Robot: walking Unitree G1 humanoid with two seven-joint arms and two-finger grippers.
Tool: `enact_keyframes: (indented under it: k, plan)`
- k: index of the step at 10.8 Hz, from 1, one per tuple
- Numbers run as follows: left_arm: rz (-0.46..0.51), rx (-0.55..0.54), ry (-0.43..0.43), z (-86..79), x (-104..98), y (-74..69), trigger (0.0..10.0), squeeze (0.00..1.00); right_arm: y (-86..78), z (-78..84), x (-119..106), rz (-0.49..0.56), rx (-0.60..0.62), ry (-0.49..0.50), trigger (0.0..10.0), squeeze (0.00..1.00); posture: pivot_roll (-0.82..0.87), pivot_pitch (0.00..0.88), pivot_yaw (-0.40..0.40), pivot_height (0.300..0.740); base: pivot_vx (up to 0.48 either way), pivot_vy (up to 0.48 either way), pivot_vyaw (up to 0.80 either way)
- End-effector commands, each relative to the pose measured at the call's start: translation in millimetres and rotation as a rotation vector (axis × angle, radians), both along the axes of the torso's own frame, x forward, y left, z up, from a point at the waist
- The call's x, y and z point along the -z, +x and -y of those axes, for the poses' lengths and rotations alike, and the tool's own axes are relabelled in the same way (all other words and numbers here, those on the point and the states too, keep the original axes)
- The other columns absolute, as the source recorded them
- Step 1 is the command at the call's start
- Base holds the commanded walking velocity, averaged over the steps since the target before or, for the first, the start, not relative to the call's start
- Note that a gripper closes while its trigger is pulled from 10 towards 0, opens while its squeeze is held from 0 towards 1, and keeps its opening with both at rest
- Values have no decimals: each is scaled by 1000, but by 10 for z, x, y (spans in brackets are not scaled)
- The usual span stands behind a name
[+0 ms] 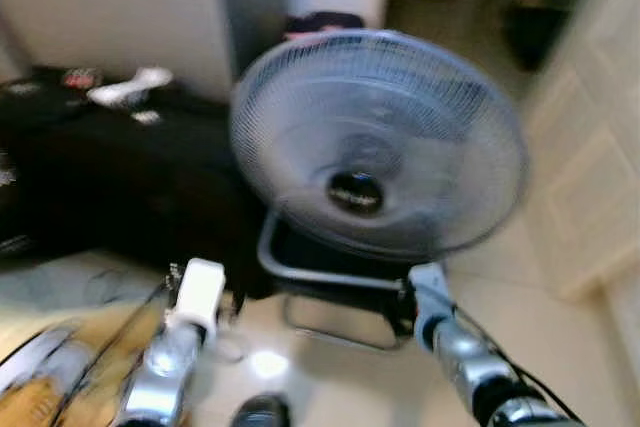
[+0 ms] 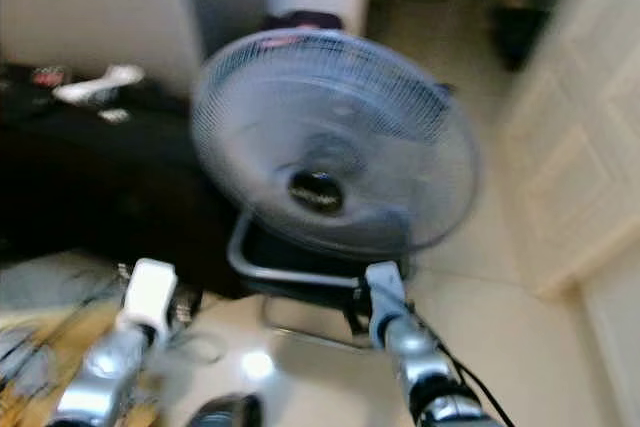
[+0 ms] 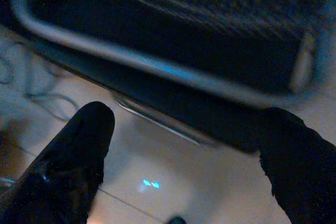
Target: Clean up the room
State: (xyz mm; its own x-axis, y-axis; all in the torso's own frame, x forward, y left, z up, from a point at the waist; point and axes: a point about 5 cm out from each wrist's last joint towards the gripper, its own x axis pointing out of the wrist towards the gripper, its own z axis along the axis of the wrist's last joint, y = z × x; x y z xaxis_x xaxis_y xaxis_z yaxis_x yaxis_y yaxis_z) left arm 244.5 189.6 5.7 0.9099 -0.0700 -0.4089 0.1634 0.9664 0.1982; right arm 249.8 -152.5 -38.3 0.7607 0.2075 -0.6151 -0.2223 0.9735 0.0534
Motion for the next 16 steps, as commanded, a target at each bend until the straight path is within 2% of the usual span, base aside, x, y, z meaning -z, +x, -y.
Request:
enact_keyframes:
  k: [1, 2, 4, 6, 7, 9, 11, 13, 14, 15, 16]
  plan:
    - [48, 8, 0, 14, -158, 50, 10000, 0, -153, 89, -13, 41, -23, 53, 10000, 1000, 15, 0, 45, 740, 0, 0, 800]
    - [116, 2, 5, -1, -374, 83, 10000, 0, -318, 132, -166, 121, -62, 95, 10000, 1000, 8, 0, 54, 740, 0, 0, 800]
    - [163, -42, -47, 84, -683, 39, 10000, 0, -330, 158, -420, 231, 26, 97, 10000, 1000, 10, 0, 55, 740, 0, 0, 800]
    - [188, -98, -93, 146, -831, -74, 10000, 0, -391, 166, -692, 307, 131, 84, 10000, 1000, 1, 0, 51, 740, 0, 0, 800]
    - [186, -120, -70, 127, -848, -134, 10000, 0, -391, 203, -809, 348, 187, 36, 10000, 1000, -2, 0, 44, 740, 0, 0, 800]
    - [176, -179, -73, 106, -881, -134, 10000, 0, -348, 250, -947, 352, 225, 20, 10000, 1000, -1, 0, 11, 740, 0, 0, 800]
    - [167, -159, -103, 165, -883, -177, 10000, 0, -337, 293, -1027, 349, 242, -9, 10000, 1000, -3, 0, -6, 740, 0, 0, 800]
    - [169, -162, -71, 191, -876, -263, 10000, 0, -403, 434, -1124, 353, 319, -7, 10000, 1000, 14, 0, -30, 740, 0, 0, 800]
    - [173, -148, -43, 157, -883, -298, 10000, 0, -472, 419, -1128, 340, 303, -16, 10000, 1000, 12, 0, -25, 740, 0, 0, 800]
    - [160, -134, -20, 80, -851, -317, 10000, 0, -510, 280, -1093, 325, 269, -1, 10000, 1000, 8, 0, -6, 740, 0, 0, 800]
    - [157, -160, -18, 23, -841, -298, 10000, 0, -529, 233, -1067, 317, 294, 6, 10000, 1000, 4, 0, 18, 740, 0, 0, 800]
